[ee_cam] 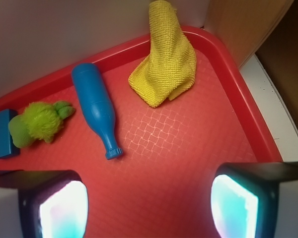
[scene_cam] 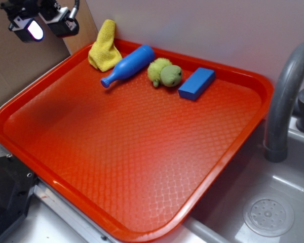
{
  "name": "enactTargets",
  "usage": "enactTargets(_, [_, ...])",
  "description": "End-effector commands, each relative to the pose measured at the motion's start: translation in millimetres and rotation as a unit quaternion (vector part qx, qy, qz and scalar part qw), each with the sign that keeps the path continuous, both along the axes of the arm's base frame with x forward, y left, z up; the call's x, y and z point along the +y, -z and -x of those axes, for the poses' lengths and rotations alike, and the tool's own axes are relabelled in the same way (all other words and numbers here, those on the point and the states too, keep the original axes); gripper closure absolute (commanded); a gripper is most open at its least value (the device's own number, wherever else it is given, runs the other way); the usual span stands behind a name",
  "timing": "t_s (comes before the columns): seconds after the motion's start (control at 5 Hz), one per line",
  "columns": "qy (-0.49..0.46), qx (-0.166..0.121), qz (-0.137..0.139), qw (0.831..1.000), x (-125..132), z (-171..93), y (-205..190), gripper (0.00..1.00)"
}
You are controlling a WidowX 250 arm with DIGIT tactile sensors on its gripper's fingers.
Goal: Grab the yellow cloth.
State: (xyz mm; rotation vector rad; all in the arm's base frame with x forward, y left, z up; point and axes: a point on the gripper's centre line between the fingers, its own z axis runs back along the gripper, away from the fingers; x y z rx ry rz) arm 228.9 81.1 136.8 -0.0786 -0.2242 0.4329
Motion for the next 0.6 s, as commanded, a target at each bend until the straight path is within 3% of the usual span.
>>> enactTargets(0.0, [0.003, -0.049, -0.02, 0.999, 6, -21, 15, 0.0])
enactTargets(0.2, [0.001, -0.057, -0.036, 0.998, 4, -40, 43, 0.0])
enactTargets(0.4, [-0.025, -0.05, -0.049, 0.997, 23, -53, 68, 0.0])
